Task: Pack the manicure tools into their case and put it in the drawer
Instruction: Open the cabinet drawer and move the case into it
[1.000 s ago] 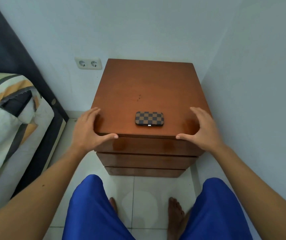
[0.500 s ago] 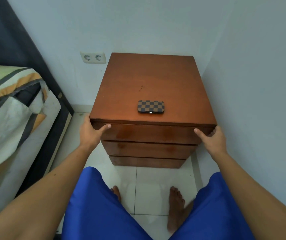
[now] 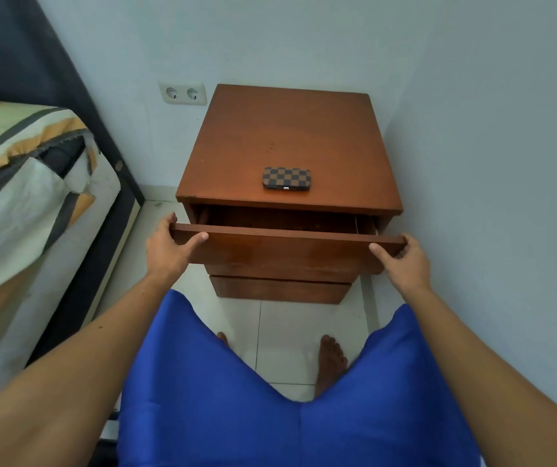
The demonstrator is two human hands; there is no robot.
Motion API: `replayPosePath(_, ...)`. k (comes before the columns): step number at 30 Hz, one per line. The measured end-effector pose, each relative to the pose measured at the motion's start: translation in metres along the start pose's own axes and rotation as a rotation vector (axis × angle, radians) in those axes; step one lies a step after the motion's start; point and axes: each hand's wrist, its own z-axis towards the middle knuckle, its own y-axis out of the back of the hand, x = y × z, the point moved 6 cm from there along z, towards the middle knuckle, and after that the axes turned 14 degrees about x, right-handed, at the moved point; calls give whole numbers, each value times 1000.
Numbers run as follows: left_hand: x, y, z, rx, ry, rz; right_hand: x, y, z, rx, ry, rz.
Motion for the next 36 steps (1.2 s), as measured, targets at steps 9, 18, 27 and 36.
replayPosePath(9,13,7,-61,15,-9,20,-15,1,-57,7,-14,-26)
replayPosePath(18,19,8,-101,22,-39,19,-25,2,-95,6,-21,-6)
replayPosePath(27,-33,22,-65,53,-167,275,61,0,-81,10,220,-169)
replayPosePath(36,-122,-21,53,214,-377,599,163,-68,10,212,429,-397)
